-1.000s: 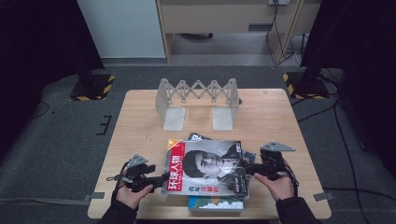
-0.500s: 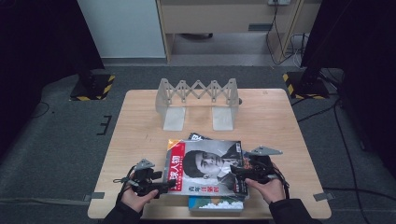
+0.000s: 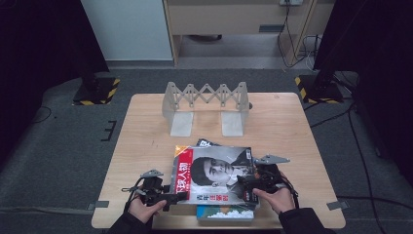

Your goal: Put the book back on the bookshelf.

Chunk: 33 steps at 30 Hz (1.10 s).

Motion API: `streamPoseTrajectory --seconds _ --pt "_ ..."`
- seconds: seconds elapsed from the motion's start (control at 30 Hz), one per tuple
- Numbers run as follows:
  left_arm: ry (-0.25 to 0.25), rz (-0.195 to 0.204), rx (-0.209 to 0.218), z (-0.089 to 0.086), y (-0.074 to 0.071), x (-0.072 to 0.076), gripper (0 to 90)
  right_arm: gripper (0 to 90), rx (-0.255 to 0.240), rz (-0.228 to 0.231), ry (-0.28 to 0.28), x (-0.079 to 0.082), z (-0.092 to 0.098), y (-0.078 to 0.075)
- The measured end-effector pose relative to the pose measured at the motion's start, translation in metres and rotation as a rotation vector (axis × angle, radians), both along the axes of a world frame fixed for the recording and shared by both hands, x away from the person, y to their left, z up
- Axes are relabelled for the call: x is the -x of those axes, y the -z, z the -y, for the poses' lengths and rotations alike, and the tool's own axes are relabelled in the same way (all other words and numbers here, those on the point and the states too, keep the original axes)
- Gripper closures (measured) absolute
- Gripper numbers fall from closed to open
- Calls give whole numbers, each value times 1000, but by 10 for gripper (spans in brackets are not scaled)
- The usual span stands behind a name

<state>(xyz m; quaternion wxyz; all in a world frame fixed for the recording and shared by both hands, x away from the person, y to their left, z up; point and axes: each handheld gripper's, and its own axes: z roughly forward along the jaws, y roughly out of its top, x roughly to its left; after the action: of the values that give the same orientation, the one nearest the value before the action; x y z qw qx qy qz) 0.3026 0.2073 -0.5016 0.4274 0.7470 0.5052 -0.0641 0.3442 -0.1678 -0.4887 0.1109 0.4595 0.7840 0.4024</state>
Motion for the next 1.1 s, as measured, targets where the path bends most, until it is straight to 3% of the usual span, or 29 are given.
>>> streamPoseTrajectory --seconds 0.1,0.27,0.37,0.43,0.53,0.7,0.83,1.1 --pt "14 -16 22 0 0 -1 237 95 11 2 -6 1 -1 1" --pt "15 23 18 -3 -7 0 342 94 19 5 -11 0 -2 1" --pt "8 30 41 -5 -11 0 393 94 13 3 -6 0 -2 2" --pt "-13 62 96 -9 -17 1 420 89 11 2 -7 0 -2 2" --pt "-19 76 157 -10 -23 1 430 85 10 2 -12 0 -2 2" --pt "0 41 182 -5 -21 -6 450 82 12 3 -12 0 -3 3" --pt "24 26 150 3 -16 -13 469 82 8 3 -13 0 -2 3" --pt "-5 -19 180 2 -22 -17 622 90 -11 -11 -4 -1 -1 1"
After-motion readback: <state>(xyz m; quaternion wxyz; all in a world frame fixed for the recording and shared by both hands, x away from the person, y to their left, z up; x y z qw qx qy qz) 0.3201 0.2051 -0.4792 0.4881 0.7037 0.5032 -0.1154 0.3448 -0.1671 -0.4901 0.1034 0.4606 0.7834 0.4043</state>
